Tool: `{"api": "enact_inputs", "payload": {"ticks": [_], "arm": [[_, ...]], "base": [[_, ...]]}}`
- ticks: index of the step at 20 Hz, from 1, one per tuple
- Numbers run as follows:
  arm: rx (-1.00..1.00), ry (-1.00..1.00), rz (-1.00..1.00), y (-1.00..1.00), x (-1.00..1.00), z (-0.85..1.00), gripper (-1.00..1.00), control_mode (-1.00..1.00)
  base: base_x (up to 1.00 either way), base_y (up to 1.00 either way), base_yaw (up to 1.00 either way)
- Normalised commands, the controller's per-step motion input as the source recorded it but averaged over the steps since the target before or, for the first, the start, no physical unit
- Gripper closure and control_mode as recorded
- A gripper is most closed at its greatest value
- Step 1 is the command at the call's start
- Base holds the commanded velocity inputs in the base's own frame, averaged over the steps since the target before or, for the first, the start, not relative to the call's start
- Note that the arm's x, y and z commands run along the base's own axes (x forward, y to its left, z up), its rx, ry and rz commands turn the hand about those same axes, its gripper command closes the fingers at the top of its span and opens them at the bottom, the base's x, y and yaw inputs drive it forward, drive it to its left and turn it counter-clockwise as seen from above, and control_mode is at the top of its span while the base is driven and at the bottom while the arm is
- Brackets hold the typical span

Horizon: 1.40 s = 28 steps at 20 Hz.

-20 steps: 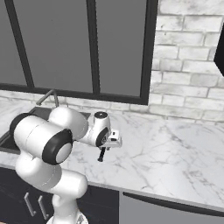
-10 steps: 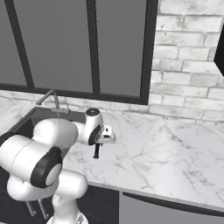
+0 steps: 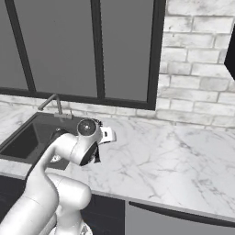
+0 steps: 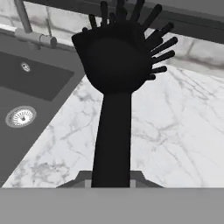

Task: Grab the spray bottle from the cabinet, then place it next to the cutting board for sanitizing. Then grab the dish brush from the countertop next to the sink and place it next to the cutting board.

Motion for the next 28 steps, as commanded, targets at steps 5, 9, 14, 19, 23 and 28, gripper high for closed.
{"api": "enact_inputs", "payload": {"ticks": [5,9,14,19,23,28], "arm": [[0.11,-0.29,0.17,0.04,-0.37,1.00,1.00,-1.00],[0.11,-0.27,0.13,0.01,-0.50,1.00,1.00,-1.00],[0.09,-0.03,0.02,0.00,-0.69,1.00,1.00,-1.00],[0.01,-0.03,0.00,0.07,-0.87,0.70,1.00,-1.00],[0.07,-0.10,0.00,0.21,-0.71,0.41,1.00,-1.00],[0.05,-0.03,0.00,0.11,-0.25,0.19,1.00,1.00]], "base": [[0.00,0.00,0.00],[0.00,0.00,0.00],[0.00,0.00,0.00],[0.00,0.00,0.00],[0.00,0.00,0.00],[-0.55,0.19,0.00]]}}
